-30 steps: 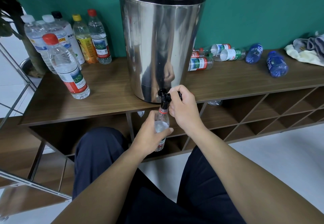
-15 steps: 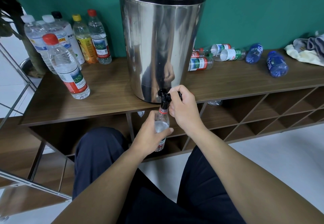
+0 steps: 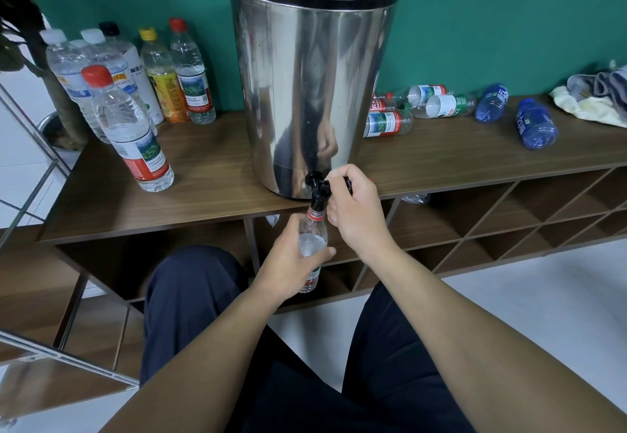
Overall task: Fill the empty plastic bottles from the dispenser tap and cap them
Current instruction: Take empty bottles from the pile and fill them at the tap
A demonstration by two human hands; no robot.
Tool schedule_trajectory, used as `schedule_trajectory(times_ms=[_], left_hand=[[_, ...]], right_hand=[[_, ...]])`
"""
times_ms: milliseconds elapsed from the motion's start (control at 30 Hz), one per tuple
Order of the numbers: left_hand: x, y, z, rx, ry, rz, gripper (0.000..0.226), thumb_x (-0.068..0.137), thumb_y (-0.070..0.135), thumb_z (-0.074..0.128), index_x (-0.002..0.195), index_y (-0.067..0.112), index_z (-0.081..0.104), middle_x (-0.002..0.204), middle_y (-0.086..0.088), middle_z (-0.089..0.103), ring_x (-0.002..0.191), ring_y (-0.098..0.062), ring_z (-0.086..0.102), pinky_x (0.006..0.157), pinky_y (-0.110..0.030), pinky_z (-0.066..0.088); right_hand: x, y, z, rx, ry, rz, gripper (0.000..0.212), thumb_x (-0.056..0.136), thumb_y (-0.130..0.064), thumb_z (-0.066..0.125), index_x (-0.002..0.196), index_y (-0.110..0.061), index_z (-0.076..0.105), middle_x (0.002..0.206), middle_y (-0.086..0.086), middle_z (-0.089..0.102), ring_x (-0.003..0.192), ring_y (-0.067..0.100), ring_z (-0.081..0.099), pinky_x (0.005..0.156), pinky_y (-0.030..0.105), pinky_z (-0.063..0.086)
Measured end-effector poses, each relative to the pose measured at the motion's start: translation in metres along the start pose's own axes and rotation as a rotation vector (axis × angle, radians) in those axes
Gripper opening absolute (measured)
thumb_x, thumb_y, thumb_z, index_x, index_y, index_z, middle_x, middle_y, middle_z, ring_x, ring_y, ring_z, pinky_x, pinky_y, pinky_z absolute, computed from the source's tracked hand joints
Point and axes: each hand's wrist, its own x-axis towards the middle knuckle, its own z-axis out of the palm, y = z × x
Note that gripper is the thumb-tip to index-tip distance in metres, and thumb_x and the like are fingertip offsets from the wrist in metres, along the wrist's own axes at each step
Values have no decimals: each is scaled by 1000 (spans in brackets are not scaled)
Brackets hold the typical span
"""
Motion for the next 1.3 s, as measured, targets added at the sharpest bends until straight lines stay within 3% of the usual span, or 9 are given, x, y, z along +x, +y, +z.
schedule_trajectory(times_ms=[333, 733, 1067, 1300], left_hand=[[0, -1, 0, -6, 2, 11, 49, 92, 43, 90, 125, 44, 54, 120, 15, 72, 111, -2, 70, 105, -43, 61], [0, -1, 0, -17, -5, 1, 52, 93, 41, 91, 128, 43, 53, 121, 17, 71, 110, 2, 70, 98, -31, 58], [-1, 0, 0, -5, -7, -7, 53, 93, 43, 90, 131, 44, 53, 124, 18, 71, 114, 2, 69, 105, -36, 58], [-1, 1, 0, -17, -13, -16, 56, 93, 43, 90, 134, 44, 52, 126, 19, 71, 116, 4, 68, 102, -32, 56]], right_hand=[[-1, 0, 1, 7, 4, 8, 23, 115, -25, 55, 94, -17, 58, 58, -10, 44, 54, 12, 39, 53, 32, 34], [-1, -1, 1, -8, 5, 9, 23, 115, -26, 55, 94, -19, 59, 59, -12, 47, 55, 10, 42, 54, 32, 36], [-2, -4, 1, 0, 3, 20, 23, 115, -27, 54, 93, -21, 59, 58, -11, 45, 55, 12, 41, 54, 33, 36], [-2, -3, 0, -5, -3, 12, 22, 115, -27, 54, 95, -19, 59, 60, -11, 47, 56, 10, 42, 55, 32, 37]])
